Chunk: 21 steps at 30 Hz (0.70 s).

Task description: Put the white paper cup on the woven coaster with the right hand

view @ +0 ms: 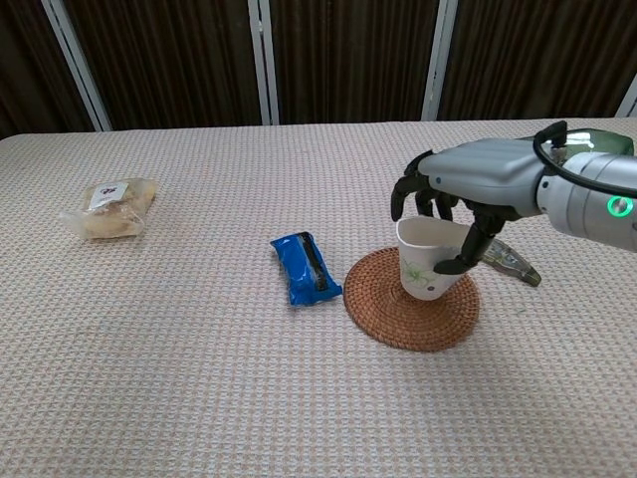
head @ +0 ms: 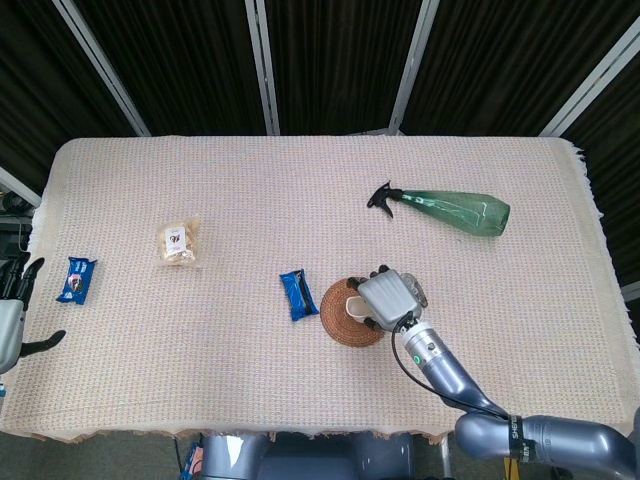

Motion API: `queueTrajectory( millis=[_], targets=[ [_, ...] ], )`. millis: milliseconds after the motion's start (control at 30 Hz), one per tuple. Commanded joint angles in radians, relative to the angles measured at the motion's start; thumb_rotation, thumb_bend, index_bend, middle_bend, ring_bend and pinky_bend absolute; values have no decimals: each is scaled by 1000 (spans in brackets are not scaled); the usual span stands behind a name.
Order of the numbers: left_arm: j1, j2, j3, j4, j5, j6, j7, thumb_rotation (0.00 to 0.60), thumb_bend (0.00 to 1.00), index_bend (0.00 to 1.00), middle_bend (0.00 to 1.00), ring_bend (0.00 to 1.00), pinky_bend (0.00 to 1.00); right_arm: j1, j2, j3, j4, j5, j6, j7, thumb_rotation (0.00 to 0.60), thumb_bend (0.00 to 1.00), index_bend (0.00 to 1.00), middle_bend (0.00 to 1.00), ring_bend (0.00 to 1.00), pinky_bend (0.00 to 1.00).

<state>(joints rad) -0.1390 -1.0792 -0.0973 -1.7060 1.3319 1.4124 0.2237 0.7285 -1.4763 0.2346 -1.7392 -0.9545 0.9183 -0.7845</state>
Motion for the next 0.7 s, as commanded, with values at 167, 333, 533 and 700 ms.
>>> queueTrajectory(
  millis=[167, 333, 533, 700],
  targets=[
    [0, 2, 2, -1, 1, 0, 0, 600, 0, 0, 0, 0, 0, 25, -27, -22, -1, 40, 46, -40, 600, 0, 6, 88, 106, 223],
    [1, 6, 1, -5, -1, 2, -5, 600, 0, 0, 0, 0, 0, 24, -3, -27, -66, 44, 90, -57, 600, 0, 0, 0, 24, 173],
    [5, 14, 5, -13, 7, 6, -18, 600, 0, 0, 0, 0, 0, -31, 116, -60, -230, -35, 180, -42, 600, 0, 0, 0, 9, 114],
    [12, 21, 9, -16, 28, 23, -37, 600, 0, 0, 0, 0, 0, -169, 258, -157, -324, -277, 328, 59, 600, 0, 0, 0, 0, 5]
  ],
)
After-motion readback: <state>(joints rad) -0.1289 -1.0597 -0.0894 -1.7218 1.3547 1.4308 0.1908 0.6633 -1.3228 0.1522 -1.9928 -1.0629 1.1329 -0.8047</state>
